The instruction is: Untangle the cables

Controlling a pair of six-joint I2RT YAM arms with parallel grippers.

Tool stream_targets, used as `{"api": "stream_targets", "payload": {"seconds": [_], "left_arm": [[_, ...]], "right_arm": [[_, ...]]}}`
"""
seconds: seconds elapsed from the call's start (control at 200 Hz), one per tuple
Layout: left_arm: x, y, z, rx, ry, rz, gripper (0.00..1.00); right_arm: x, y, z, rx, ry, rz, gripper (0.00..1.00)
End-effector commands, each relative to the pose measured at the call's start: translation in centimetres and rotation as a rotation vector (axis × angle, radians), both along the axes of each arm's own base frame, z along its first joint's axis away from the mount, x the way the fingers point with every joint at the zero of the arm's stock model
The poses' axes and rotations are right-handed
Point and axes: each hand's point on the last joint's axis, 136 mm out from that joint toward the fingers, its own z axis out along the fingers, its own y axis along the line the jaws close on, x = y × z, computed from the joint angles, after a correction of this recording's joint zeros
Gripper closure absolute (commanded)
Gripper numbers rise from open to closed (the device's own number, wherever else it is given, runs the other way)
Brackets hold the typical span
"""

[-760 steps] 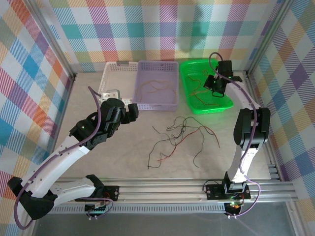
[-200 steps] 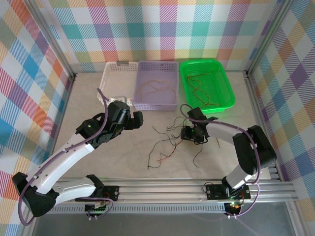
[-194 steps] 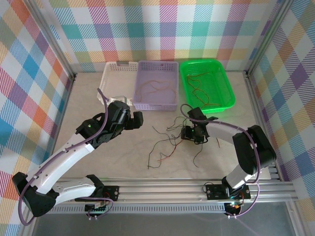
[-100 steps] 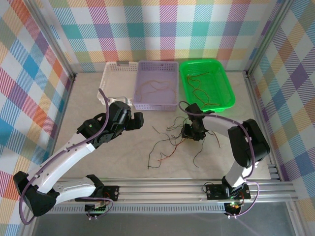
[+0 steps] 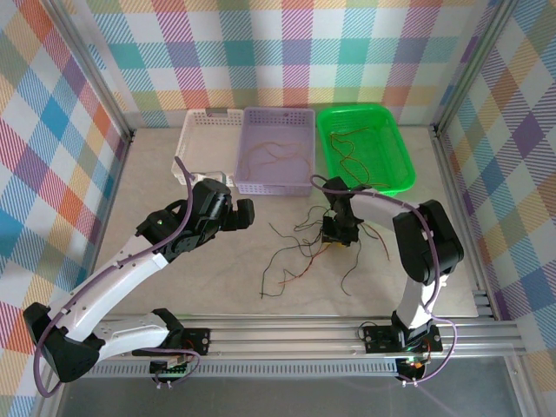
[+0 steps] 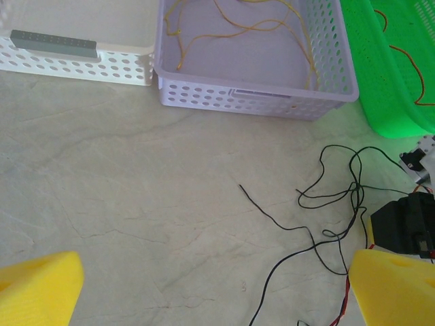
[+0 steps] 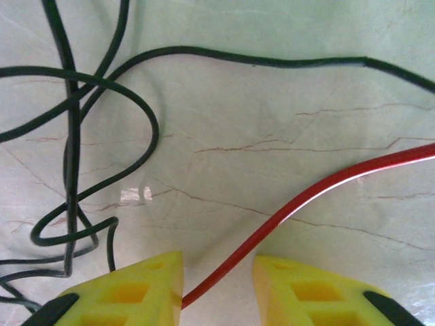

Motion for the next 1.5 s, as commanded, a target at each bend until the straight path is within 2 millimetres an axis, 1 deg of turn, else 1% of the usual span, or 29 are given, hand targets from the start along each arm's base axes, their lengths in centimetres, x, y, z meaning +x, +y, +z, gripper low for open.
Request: {"api": "stream_targets", "payload": {"seconds": [0.0, 0.145, 0.265, 0.395, 0.58, 0.915, 1.1, 1.24, 1.495], "left_arm": [[-0.2, 0.2, -1.0, 0.011, 0.026, 0.0, 0.0], [-0.1, 0.1, -1.0, 0.009, 0.027, -0.004, 0.0], [-0.1, 0.0, -1.0, 0.009, 0.027, -0.006, 0.0], [-0.1, 0.0, -1.1, 0.007, 0.028, -0.007, 0.0], [-0.2, -0.2, -1.2, 0.003, 0.033, -0.013, 0.0], [-0.3, -1.1, -1.4, -0.034, 0.051, -0.038, 0.0], [-0.5, -2.1, -2.2, -0.081, 0.085, -0.06, 0.0], [-0.6, -2.7, -2.2, -0.112, 0.093, -0.075, 0.0], [-0.8, -4.2, -2.5, -0.184, 0.116, -0.107, 0.0]], "right_arm": [[5.7, 1.3, -0.3, 0.024, -0.191, 0.015, 0.71], [5.7, 1.4, -0.8, 0.024, -0.181, 0.02, 0.76], [5.6, 1.5, -0.5, 0.034, -0.186, 0.02, 0.83], [5.5, 1.5, 0.3, 0.045, -0.204, 0.016, 0.9], [5.3, 1.5, 2.6, 0.074, -0.258, 0.012, 1.0], [4.2, 2.4, 9.7, 0.187, -0.393, 0.02, 1.0], [3.2, 3.6, 13.4, 0.289, -0.449, 0.04, 1.0], [2.4, 4.8, 16.0, 0.384, -0.481, 0.064, 1.0], [1.0, 7.5, 21.4, 0.623, -0.536, 0.12, 1.0]]}}
